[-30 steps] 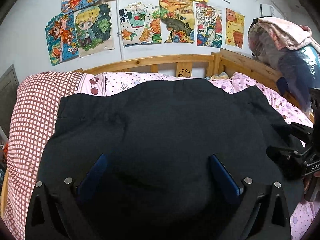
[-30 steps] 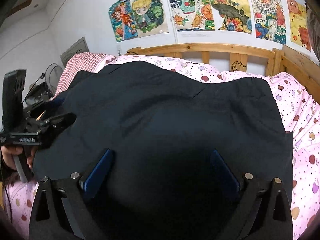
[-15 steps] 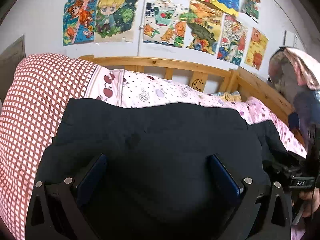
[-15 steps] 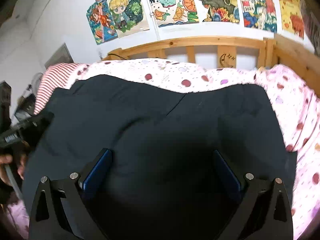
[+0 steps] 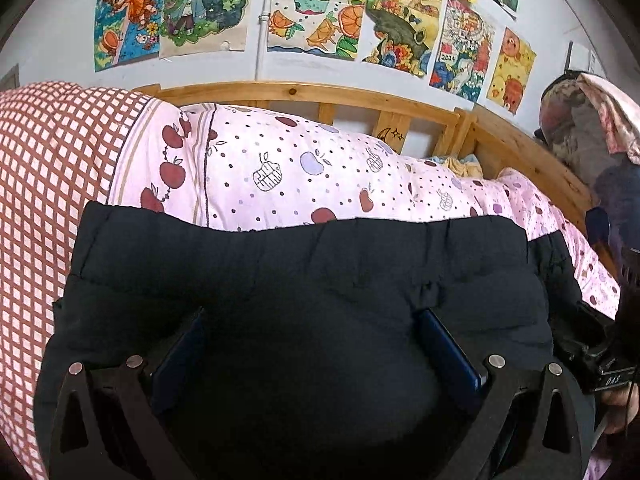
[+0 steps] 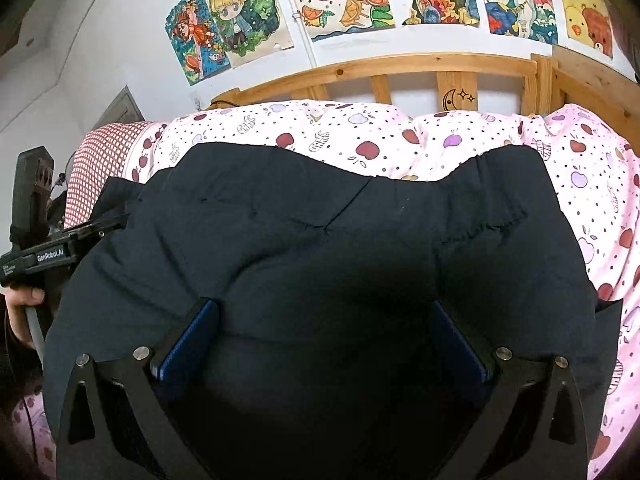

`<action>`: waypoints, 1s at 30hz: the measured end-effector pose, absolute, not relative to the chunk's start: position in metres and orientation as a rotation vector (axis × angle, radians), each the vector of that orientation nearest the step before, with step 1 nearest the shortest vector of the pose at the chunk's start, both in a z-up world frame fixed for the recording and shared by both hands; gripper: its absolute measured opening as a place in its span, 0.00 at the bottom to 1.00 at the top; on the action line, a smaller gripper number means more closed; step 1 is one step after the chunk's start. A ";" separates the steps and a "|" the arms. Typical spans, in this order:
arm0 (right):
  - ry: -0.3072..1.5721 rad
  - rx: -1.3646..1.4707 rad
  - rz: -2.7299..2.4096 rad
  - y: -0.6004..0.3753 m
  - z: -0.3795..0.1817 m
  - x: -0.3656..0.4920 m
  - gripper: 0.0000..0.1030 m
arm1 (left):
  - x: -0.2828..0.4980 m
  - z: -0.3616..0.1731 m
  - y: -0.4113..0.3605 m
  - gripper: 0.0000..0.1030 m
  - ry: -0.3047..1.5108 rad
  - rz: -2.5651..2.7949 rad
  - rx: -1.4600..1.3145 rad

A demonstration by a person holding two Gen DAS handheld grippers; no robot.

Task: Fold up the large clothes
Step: 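Grasp the folded black jacket's edge with both tools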

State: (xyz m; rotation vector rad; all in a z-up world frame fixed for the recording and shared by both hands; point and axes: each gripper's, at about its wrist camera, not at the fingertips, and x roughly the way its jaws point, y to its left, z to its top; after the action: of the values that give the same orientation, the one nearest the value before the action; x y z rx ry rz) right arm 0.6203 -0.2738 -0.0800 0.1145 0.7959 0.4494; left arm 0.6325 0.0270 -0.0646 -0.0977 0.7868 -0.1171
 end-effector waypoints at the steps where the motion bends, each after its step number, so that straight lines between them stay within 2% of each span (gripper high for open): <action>1: 0.794 0.115 0.451 -0.273 -0.081 0.621 0.99 | 0.632 -0.065 0.026 1.00 0.785 -0.115 -0.096; 15: 0.772 0.147 0.482 -0.283 -0.081 0.618 0.99 | 0.617 -0.057 0.037 1.00 0.760 -0.163 -0.164; 24: 0.754 0.127 0.456 -0.285 -0.078 0.613 0.99 | 0.582 -0.026 0.045 1.00 0.712 -0.148 -0.155; 30: 0.757 0.086 0.380 -0.288 -0.067 0.605 0.99 | 0.565 -0.022 0.059 1.00 0.745 -0.110 -0.155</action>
State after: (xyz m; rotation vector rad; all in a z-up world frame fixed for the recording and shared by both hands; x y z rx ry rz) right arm 0.6046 -0.2876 -0.0666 0.0858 0.7569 0.3800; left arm 0.5652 0.0595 -0.0222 -0.1555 0.7446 -0.1103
